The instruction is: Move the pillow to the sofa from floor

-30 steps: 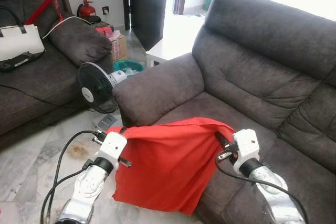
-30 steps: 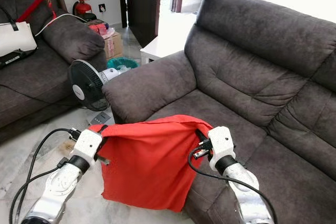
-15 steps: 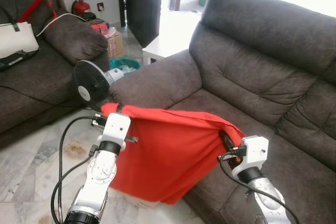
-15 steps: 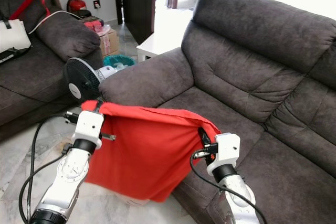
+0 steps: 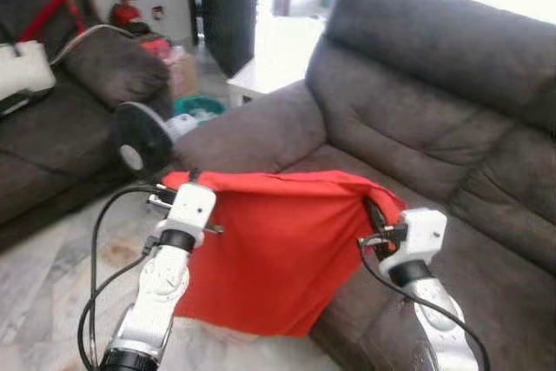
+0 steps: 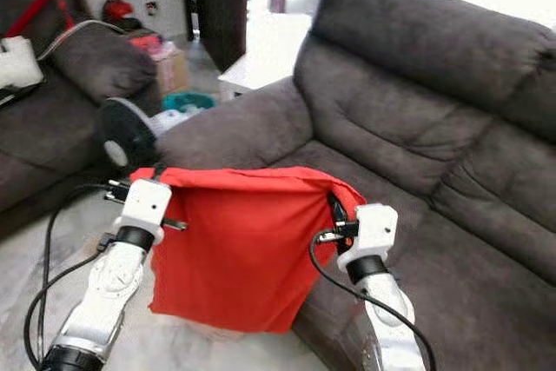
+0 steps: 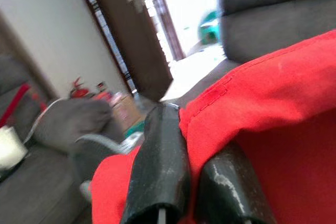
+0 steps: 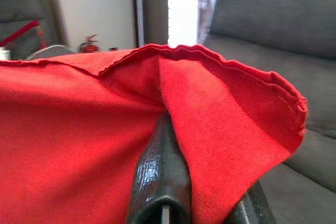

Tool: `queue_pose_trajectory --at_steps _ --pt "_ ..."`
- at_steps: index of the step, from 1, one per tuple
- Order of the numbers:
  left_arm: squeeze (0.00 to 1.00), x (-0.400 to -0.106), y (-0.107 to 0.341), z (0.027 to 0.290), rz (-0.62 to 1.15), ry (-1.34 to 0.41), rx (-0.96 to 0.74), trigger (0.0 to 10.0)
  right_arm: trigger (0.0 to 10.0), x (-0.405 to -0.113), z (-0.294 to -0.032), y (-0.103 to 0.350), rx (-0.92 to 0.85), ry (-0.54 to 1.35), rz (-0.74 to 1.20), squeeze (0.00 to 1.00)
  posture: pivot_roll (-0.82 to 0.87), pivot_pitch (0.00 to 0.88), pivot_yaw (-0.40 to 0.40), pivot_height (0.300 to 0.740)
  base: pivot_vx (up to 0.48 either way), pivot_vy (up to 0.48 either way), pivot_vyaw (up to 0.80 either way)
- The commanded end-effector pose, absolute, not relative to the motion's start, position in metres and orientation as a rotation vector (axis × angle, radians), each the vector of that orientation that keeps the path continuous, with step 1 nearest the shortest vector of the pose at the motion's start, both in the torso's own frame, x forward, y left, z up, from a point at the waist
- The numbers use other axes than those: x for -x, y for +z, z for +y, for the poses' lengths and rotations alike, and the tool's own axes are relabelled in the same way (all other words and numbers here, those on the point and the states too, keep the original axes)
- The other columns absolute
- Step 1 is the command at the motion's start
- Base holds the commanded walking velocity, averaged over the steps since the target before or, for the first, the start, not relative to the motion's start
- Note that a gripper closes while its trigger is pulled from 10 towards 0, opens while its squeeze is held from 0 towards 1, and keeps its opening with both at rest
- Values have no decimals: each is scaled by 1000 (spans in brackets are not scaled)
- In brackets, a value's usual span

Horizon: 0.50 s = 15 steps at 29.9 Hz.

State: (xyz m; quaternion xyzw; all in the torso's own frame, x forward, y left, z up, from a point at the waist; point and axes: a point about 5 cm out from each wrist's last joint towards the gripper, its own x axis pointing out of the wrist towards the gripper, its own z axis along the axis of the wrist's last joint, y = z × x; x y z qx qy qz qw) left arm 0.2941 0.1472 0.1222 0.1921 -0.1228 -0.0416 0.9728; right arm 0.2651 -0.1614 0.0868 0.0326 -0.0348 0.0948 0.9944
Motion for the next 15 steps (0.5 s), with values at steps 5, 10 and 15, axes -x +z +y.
queue_pose_trajectory --at_steps 5,10,15 --pt "0 -295 143 131 -355 -127 -414 10000 10000 -266 -173 94 -36 152 -107 0 79 0 -61 740 0 -163 -800" --pt "0 -295 142 130 -351 -118 -391 10000 10000 -266 -170 92 -36 152 -103 0 83 0 -63 740 0 -288 -800" --pt "0 -295 141 128 -354 -134 -394 10000 10000 -266 -168 90 -29 160 -102 0 82 0 -61 740 0 0 -800"
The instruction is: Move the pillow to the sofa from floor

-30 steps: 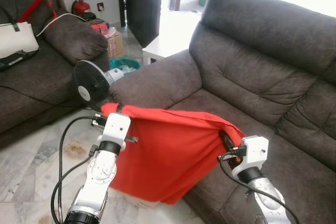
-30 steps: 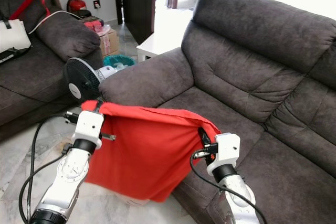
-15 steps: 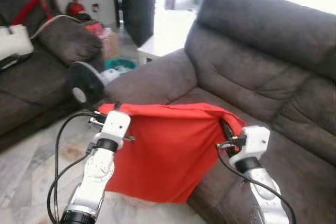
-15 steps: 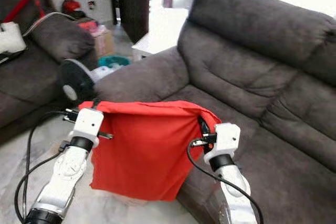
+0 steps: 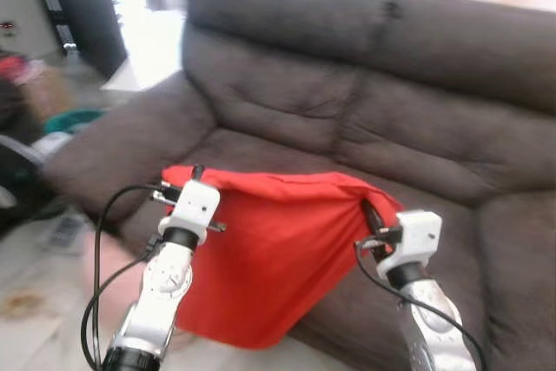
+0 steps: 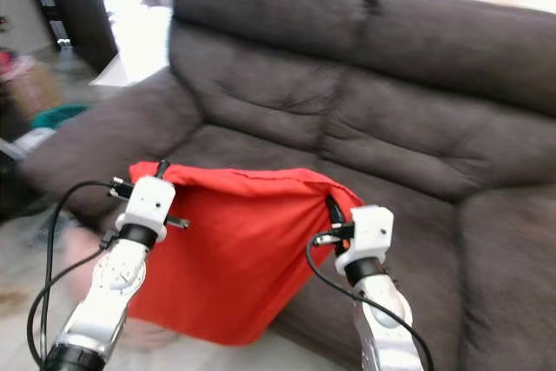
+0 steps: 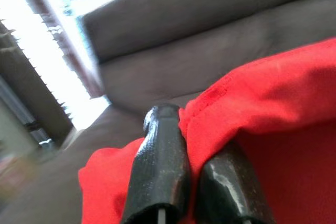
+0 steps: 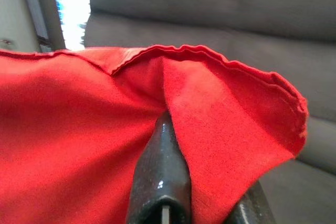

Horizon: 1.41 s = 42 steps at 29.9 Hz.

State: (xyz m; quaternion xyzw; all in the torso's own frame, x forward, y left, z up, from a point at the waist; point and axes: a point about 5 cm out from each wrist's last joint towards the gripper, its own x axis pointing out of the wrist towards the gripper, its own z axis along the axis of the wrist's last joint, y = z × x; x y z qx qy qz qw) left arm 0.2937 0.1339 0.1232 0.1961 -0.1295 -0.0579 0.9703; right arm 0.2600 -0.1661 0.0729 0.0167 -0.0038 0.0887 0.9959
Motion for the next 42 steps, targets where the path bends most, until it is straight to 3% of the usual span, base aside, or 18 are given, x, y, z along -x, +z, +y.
queue_pose_trajectory --at_steps 1,11,25,42 --pt "0 -295 141 128 -353 -134 -396 10000 10000 -266 -168 90 -28 161 -102 0 84 0 -63 740 0 0 -800" --pt "0 -296 142 127 -355 -136 -393 10000 10000 -272 -167 93 -25 168 -118 0 83 0 -62 740 0 0 -800" --pt "0 -298 145 129 -359 -117 -404 10000 10000 -279 -159 100 14 233 -145 0 97 0 -76 740 0 0 0" --pt "0 -299 146 130 -359 -112 -401 10000 10000 -279 -153 101 13 271 -149 0 94 0 -77 740 0 -277 170"
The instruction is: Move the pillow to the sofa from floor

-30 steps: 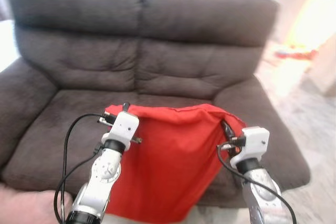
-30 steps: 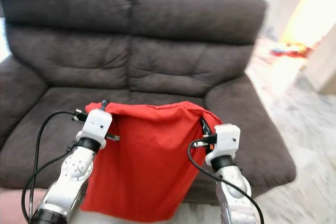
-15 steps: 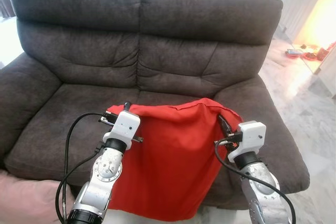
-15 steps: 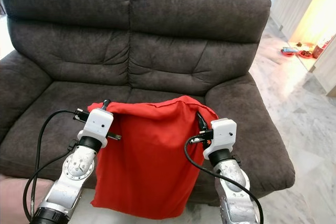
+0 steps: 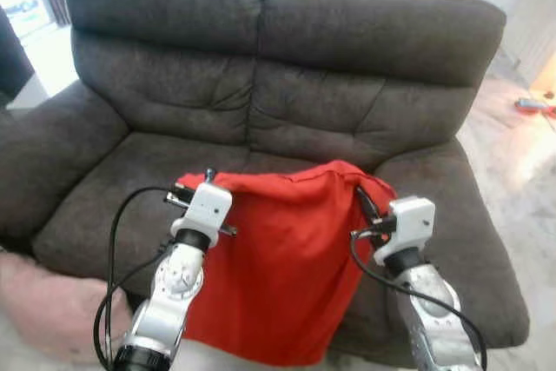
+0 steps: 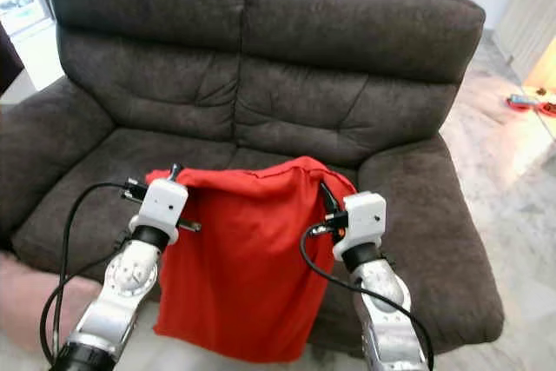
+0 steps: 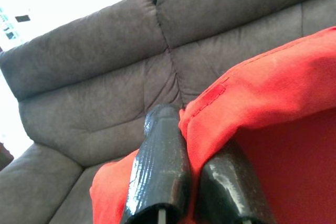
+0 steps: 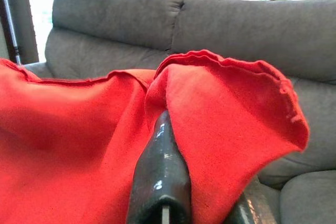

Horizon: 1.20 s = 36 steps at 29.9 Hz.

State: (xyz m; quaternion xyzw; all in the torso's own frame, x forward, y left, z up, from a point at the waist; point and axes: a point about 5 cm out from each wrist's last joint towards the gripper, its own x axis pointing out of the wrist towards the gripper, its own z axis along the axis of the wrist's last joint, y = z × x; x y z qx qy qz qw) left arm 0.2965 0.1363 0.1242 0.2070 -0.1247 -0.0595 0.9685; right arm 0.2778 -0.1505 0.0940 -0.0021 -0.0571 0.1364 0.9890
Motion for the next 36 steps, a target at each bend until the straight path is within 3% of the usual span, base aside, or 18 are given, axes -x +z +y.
queue_pose_trajectory --at_steps 1,7,20,27,36 --pt "0 -300 146 130 -359 -112 -402 10000 10000 -279 -153 101 13 272 -149 0 93 5 -79 740 0 -281 0" --pt "0 -300 147 131 -361 -107 -396 10000 10000 -280 -154 101 12 273 -151 0 94 7 -79 740 0 -275 0" --pt "0 -299 152 132 -372 -130 -368 10000 10000 -283 -157 104 7 251 -166 0 95 12 -79 740 0 0 0" --pt "0 -303 170 148 -449 -81 -484 10000 10000 -288 -160 115 17 230 -206 0 104 11 -81 740 0 0 0" --pt "0 -301 156 141 -346 -141 -248 10000 10000 -283 -154 114 3 231 -206 0 97 5 -82 740 0 0 0"
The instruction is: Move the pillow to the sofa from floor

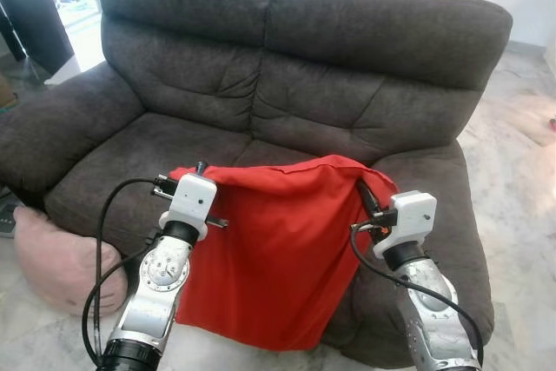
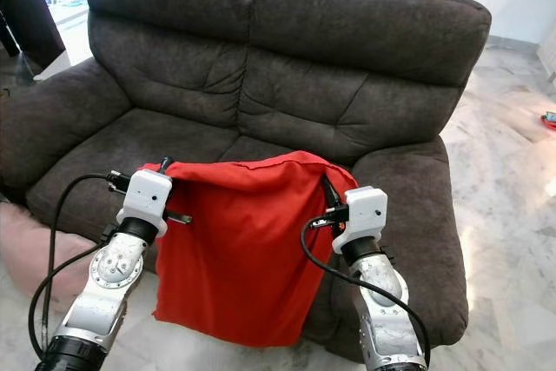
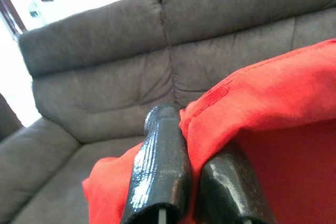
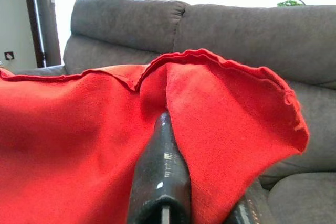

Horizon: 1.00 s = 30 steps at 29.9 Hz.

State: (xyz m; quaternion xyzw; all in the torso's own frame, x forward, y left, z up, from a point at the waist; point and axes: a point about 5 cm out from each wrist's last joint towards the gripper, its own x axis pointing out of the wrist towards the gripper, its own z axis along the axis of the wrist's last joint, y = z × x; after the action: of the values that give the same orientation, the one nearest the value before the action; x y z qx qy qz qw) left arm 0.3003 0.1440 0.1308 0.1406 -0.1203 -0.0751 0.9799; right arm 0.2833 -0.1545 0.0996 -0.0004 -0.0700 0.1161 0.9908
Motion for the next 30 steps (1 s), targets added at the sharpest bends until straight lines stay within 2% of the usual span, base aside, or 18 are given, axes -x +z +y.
queue_pose_trajectory --at_steps 1,16,30 --pt "0 -300 155 141 -344 -141 -242 10000 10000 -283 -154 113 1 231 -205 0 98 4 -82 740 0 0 0" --pt "0 -295 153 125 -345 -253 -271 10000 10000 -280 -154 110 -16 203 -193 0 97 0 -68 740 0 0 0" --pt "0 -295 159 123 -360 -260 -274 10000 10000 -282 -152 112 -16 193 -199 0 103 0 -64 740 51 0 0"
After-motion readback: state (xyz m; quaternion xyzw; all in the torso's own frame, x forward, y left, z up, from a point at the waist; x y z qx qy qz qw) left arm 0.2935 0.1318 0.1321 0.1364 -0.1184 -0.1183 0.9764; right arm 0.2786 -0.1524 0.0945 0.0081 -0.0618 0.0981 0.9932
